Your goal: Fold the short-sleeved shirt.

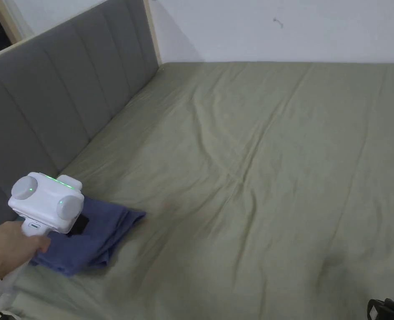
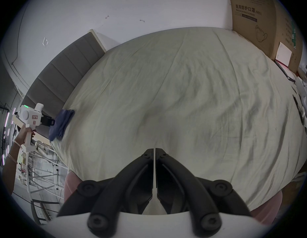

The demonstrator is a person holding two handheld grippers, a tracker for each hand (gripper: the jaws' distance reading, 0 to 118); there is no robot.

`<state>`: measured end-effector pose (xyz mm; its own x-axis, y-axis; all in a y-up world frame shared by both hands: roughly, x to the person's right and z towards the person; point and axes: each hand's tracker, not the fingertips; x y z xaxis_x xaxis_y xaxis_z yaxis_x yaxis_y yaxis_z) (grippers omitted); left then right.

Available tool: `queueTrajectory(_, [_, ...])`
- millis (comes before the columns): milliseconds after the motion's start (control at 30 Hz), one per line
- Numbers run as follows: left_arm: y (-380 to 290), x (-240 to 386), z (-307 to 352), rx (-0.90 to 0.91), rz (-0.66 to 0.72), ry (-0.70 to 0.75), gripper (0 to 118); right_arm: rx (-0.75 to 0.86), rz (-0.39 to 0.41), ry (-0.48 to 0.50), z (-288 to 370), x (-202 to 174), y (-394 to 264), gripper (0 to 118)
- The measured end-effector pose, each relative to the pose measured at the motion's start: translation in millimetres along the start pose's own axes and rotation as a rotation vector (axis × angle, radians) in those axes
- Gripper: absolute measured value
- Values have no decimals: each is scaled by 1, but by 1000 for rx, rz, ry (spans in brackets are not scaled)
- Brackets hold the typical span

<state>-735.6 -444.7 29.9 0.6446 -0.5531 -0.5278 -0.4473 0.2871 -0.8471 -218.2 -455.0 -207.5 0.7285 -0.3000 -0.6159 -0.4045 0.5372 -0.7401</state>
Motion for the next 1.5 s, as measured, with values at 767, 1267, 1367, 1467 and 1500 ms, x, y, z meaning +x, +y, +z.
queueTrajectory(767, [-68,124,198,381,277,-527,0,131,13,23,54,9,-7,2])
queueTrajectory(1267, [-98,230,347,927,341,-412,0,556,145,-202,137,4,6,2])
queueTrajectory(1367, [-96,236,363,1004,305,-343,0,634,157,-233,155,0,11,2])
queueTrajectory(1467, [-94,232,375,1031,334,-360,0,687,170,-261,168,-3,14,2])
queueTrajectory(1500, [-92,230,377,1037,345,-382,0,693,171,-262,170,-4,16,2])
